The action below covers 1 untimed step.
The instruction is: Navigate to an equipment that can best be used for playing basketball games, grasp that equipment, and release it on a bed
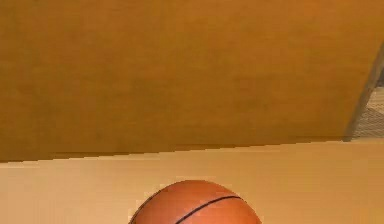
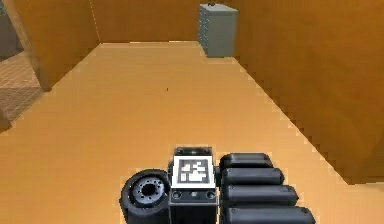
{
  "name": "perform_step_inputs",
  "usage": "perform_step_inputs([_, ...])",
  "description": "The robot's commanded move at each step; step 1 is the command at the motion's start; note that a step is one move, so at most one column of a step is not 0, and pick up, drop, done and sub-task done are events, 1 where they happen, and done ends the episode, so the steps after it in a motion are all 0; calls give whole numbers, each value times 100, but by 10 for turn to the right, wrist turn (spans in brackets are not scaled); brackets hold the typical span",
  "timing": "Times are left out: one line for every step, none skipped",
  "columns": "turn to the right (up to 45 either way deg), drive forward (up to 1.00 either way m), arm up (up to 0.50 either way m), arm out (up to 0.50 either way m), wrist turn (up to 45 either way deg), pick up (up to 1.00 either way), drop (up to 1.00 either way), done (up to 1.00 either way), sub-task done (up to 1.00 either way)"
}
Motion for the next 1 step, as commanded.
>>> perform_step_inputs([120, 0, 0, 0, 0, 0, 0, 0, 0])
